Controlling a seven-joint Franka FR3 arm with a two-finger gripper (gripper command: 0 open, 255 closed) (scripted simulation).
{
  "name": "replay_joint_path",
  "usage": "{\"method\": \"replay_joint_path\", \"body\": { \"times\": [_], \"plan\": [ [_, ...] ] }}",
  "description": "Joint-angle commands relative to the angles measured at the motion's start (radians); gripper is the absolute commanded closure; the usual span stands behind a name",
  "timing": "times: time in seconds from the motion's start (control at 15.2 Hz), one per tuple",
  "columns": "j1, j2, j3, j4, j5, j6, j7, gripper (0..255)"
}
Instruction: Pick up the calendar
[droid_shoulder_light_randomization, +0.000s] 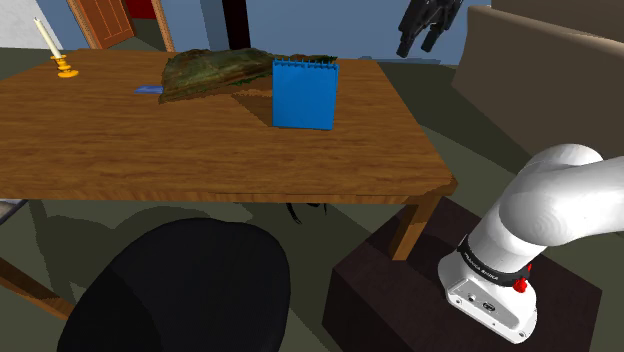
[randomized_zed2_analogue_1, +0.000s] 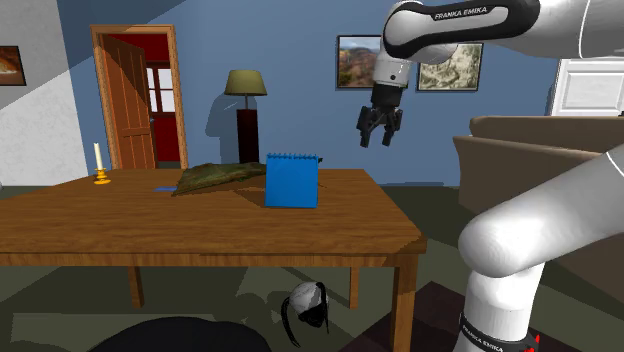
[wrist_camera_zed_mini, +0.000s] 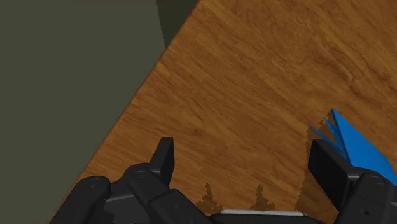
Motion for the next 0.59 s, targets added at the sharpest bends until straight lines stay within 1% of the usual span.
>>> {"method": "replay_joint_path", "body": {
  "times": [0.0,0.26,0.53],
  "plan": [
    [0.000,0.000,0.000,0.000,0.000,0.000,0.000,0],
    [0.077,0.189,-0.011,0.138,0.020,-0.011,-0.128,0],
    [0.146,0.365,-0.010,0.286,0.043,-0.046,-0.254,0]
  ]
}}
